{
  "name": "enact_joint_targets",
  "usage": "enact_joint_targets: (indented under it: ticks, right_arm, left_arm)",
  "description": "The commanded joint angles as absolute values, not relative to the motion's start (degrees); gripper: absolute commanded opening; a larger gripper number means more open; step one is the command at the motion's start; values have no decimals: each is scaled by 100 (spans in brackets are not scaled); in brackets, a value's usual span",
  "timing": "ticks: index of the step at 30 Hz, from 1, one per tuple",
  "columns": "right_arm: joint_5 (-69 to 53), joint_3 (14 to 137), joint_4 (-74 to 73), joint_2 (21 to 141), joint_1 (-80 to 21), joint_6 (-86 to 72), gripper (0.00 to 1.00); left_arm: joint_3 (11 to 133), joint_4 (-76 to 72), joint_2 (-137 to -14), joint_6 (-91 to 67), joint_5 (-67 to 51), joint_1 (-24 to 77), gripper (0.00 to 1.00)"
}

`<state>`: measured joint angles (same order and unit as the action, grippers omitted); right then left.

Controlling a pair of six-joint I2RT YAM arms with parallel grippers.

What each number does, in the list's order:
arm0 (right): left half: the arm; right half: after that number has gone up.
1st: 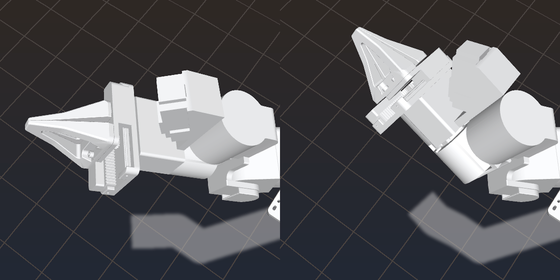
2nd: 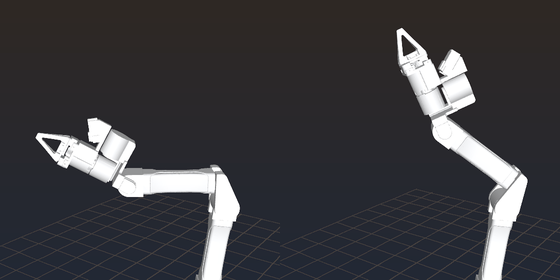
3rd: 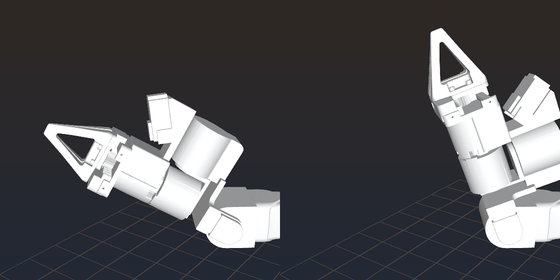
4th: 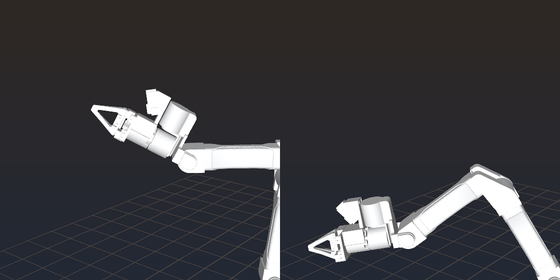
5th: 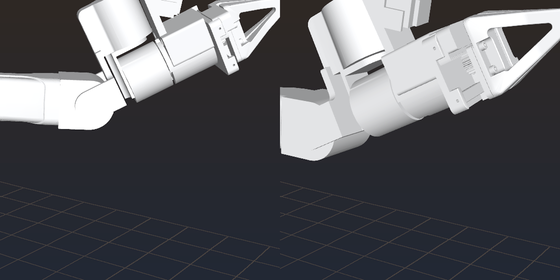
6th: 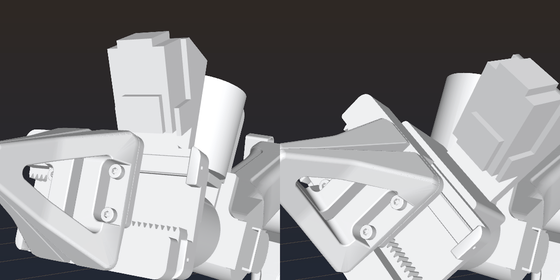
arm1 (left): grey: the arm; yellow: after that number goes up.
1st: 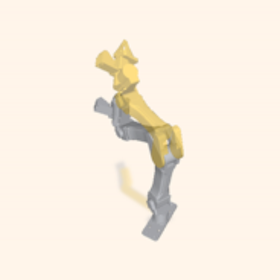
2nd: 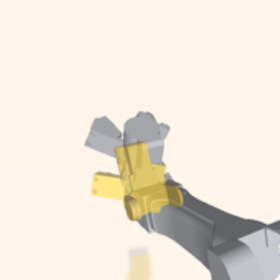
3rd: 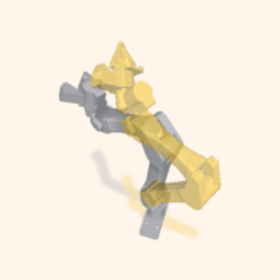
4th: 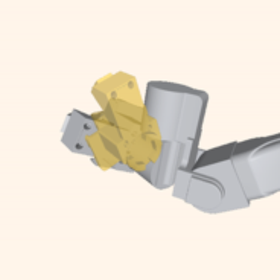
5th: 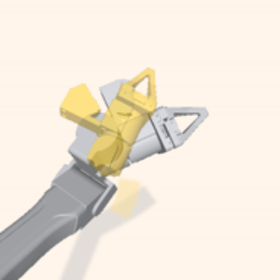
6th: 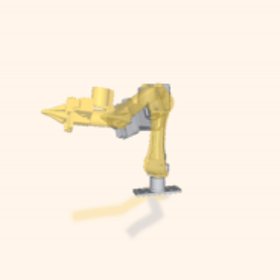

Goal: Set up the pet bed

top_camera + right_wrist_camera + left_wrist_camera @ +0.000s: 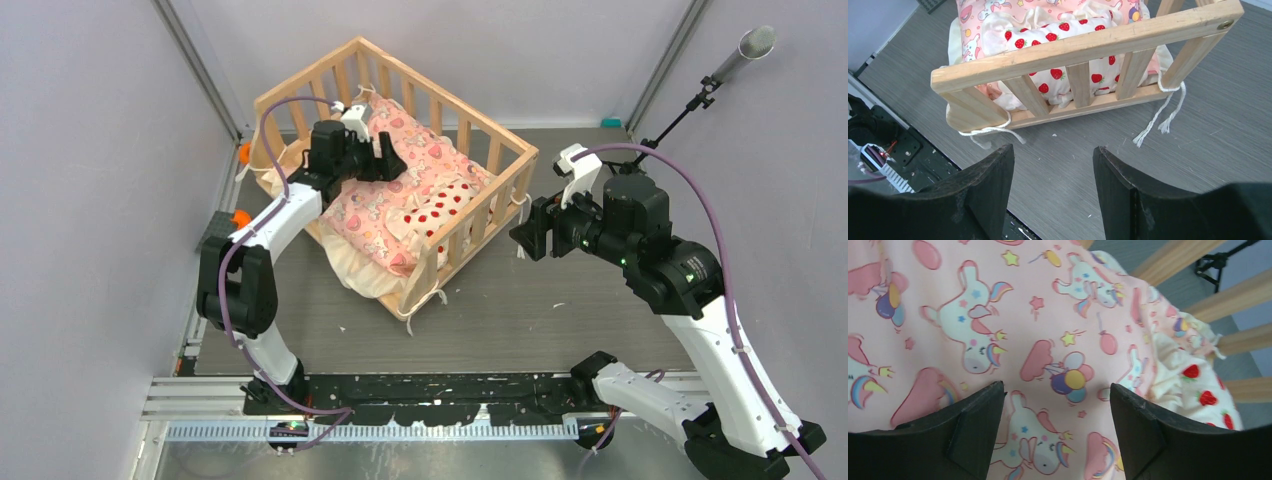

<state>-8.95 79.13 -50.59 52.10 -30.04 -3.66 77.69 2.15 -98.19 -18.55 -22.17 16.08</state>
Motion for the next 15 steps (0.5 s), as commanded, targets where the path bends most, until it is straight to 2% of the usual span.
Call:
enact_joint_targets:
  ticks: [1,7,15]
  right_arm:
    - [-958,7891,-4835,5148,-3023,-442,63]
    - [-980,7867,-4792,5168,-3019,-442,64]
    - [-773,7802,-4509,5056,-3023,-512,63]
  left_arm:
    - [7372,-221,-9711,-1815,-1310,1519,79]
    - [7146,-462,-9497,-1986,-1802,1415,80]
    - [7811,-108,-8553,-2232,-2078,1416,81]
